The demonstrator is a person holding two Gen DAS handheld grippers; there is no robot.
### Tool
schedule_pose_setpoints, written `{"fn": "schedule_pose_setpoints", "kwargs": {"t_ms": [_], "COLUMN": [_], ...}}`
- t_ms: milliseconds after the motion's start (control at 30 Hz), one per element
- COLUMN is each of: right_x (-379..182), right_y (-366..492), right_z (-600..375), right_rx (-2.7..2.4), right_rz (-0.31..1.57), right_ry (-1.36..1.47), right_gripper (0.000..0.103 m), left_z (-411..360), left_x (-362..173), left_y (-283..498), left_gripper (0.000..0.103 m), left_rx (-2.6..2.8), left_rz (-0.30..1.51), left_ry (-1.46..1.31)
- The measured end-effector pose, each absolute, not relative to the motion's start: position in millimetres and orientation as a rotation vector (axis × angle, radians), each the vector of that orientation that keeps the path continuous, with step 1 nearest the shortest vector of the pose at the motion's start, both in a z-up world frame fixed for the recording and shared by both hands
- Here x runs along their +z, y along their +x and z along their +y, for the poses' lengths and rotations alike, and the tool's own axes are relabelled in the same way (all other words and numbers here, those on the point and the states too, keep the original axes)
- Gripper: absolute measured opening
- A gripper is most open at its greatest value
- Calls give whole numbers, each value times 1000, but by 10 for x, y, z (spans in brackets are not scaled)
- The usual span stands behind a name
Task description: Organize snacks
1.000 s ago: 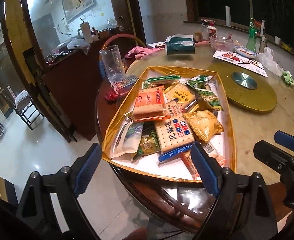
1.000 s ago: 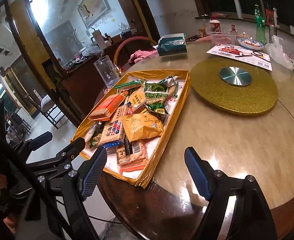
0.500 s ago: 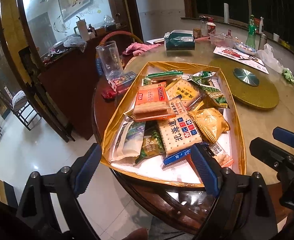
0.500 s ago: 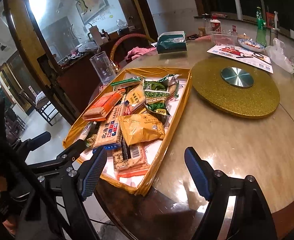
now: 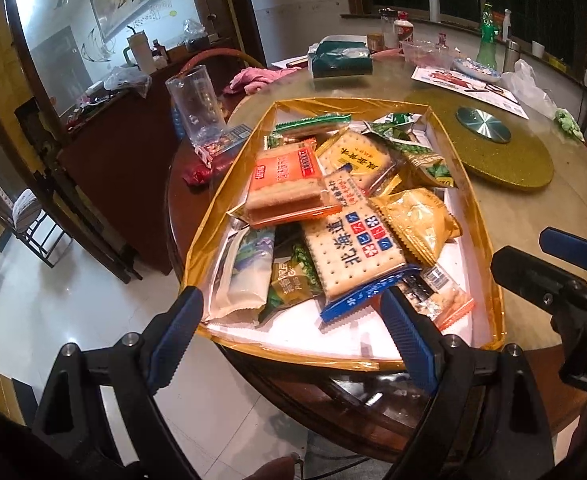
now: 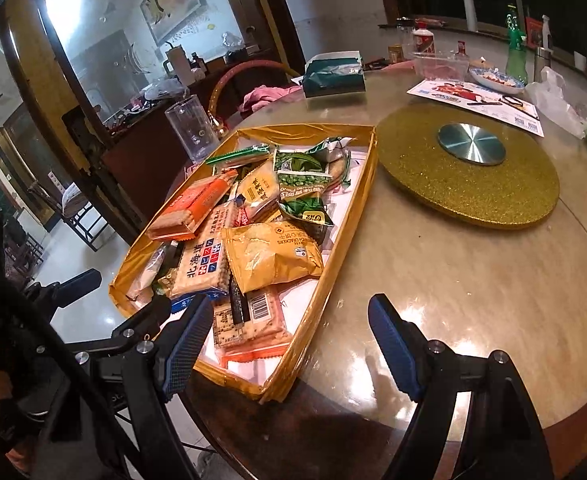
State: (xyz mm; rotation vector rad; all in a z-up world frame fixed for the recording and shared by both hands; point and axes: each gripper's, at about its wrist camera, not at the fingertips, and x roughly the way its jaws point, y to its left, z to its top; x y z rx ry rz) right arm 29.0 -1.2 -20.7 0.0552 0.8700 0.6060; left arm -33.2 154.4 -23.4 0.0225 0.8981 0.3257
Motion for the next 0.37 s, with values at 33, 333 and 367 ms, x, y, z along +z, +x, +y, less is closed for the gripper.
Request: {"fn": "schedule_pose_setpoints", "kwargs": {"t_ms": [33,333,367], "right_x": [-210,-206,-205], "right_y": [289,334,330], "right_z": [6,104,104], "right_rx": [608,630,632], "right_rz": [872,875,873], "right_ry": [54,41,38], "right_gripper": [80,80,80], "left_z": [1560,1654,1648], "left_x": [-235,-215,-210], "left_y": [-330,-321,-316], "left_gripper": [90,90,90], "left_rx": [331,326,328], "left_rz": [897,883,879], "left_ry": [19,-15,-8]}}
